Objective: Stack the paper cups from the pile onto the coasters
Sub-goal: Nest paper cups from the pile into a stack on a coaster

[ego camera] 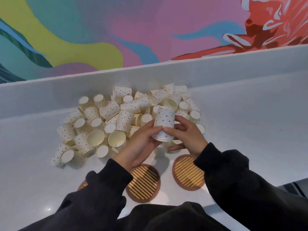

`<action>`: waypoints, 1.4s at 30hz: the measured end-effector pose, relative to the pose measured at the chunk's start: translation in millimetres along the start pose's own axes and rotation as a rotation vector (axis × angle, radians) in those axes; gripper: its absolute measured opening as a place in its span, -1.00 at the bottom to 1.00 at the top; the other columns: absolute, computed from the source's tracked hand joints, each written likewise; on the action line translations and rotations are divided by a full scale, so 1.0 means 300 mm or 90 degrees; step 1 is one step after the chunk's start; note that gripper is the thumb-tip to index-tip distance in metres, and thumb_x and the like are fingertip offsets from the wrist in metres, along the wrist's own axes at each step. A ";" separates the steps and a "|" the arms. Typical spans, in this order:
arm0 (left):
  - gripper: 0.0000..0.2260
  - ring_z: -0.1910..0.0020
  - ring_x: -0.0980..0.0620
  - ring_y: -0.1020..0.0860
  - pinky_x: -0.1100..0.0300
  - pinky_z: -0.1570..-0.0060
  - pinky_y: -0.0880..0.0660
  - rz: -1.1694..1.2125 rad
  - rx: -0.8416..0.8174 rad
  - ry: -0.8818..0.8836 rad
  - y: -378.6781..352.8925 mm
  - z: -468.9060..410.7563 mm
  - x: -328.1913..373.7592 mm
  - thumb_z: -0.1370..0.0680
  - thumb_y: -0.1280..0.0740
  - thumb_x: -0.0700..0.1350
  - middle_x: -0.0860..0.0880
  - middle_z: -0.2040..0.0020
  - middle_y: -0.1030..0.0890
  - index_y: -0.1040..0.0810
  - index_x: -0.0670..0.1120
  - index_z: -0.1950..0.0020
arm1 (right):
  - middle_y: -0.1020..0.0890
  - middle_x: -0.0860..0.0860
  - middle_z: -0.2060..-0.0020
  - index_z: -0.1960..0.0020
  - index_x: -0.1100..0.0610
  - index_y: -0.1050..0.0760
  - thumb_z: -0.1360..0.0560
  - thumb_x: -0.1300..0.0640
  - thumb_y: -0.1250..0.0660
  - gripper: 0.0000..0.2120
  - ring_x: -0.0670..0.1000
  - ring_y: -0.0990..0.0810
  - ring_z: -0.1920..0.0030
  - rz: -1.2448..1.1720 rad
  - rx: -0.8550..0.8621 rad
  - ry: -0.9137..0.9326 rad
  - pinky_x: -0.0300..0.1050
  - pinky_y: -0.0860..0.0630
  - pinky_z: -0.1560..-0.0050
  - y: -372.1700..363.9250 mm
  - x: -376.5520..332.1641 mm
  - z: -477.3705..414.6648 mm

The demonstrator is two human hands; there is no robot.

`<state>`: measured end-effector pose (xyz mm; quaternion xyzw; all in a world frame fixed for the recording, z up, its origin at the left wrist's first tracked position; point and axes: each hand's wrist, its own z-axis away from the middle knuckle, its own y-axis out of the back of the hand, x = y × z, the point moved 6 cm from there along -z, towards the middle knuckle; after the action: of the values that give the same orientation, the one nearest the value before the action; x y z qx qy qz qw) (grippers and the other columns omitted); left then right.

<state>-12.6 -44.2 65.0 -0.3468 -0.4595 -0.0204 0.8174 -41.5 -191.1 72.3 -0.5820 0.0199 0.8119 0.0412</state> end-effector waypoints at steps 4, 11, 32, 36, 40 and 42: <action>-0.56 -0.23 0.09 -0.65 0.09 -0.25 -0.57 -0.433 -0.012 -0.051 -0.052 -0.021 -0.023 -0.57 -0.48 -0.06 0.10 -0.25 -0.69 -0.53 0.03 -0.45 | -0.73 0.05 -0.12 -0.31 0.09 -0.61 -0.44 0.18 -0.58 -0.55 0.07 -0.72 -0.13 0.009 0.028 0.007 0.16 -0.67 -0.15 0.136 0.034 0.066; -0.40 -0.16 0.18 -0.62 0.13 -0.16 -0.60 -0.863 -0.038 -0.168 -0.130 -0.054 -0.206 -0.38 -0.62 0.09 0.12 -0.24 -0.67 -0.52 0.09 -0.37 | -0.76 0.01 -0.07 -0.21 0.11 -0.67 -0.24 0.13 -0.69 -0.44 0.04 -0.73 -0.12 0.118 0.051 -0.021 0.10 -0.61 -0.25 0.308 0.248 0.167; -0.33 -0.31 0.15 -0.47 0.11 -0.32 -0.44 -0.857 -0.023 -0.143 -0.039 -0.099 -0.560 -0.45 -0.54 0.12 0.22 -0.39 -0.51 -0.28 0.36 -0.45 | -0.53 -0.01 -0.31 -0.44 -0.02 -0.50 -0.36 -0.03 -0.62 -0.32 0.03 -0.45 -0.31 0.460 0.086 0.013 -0.03 -0.38 -0.40 0.340 0.619 0.163; -0.35 -0.30 0.14 -0.49 0.12 -0.32 -0.45 -0.844 -0.004 -0.127 -0.019 -0.109 -0.566 -0.43 -0.57 0.10 0.17 -0.38 -0.54 -0.36 0.23 -0.44 | -0.51 -0.02 -0.28 -0.45 -0.02 -0.50 -0.36 -0.06 -0.62 -0.31 0.01 -0.45 -0.29 0.478 0.073 0.011 -0.11 -0.37 -0.37 0.348 0.628 0.145; -0.34 -0.31 0.14 -0.50 0.12 -0.33 -0.45 -0.849 0.008 -0.113 -0.015 -0.110 -0.570 -0.41 -0.58 0.14 0.16 -0.38 -0.55 -0.37 0.20 -0.44 | -0.51 -0.02 -0.30 -0.46 -0.02 -0.48 -0.37 -0.07 -0.61 -0.30 0.00 -0.44 -0.29 0.478 0.072 0.011 -0.11 -0.37 -0.37 0.353 0.631 0.144; -0.31 -0.31 0.14 -0.50 0.11 -0.34 -0.45 -0.857 -0.003 -0.101 -0.021 -0.113 -0.564 -0.40 -0.59 0.09 0.17 -0.36 -0.53 -0.33 0.21 -0.44 | -0.51 -0.01 -0.31 -0.46 -0.01 -0.48 -0.36 -0.06 -0.61 -0.29 0.01 -0.45 -0.29 0.483 0.073 0.015 -0.08 -0.39 -0.38 0.353 0.630 0.144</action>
<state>-87.6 -117.0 -72.5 0.0127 -0.6337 -0.5004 0.5899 -152.0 -284.8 -94.2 -0.5395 0.2796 0.7601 -0.2300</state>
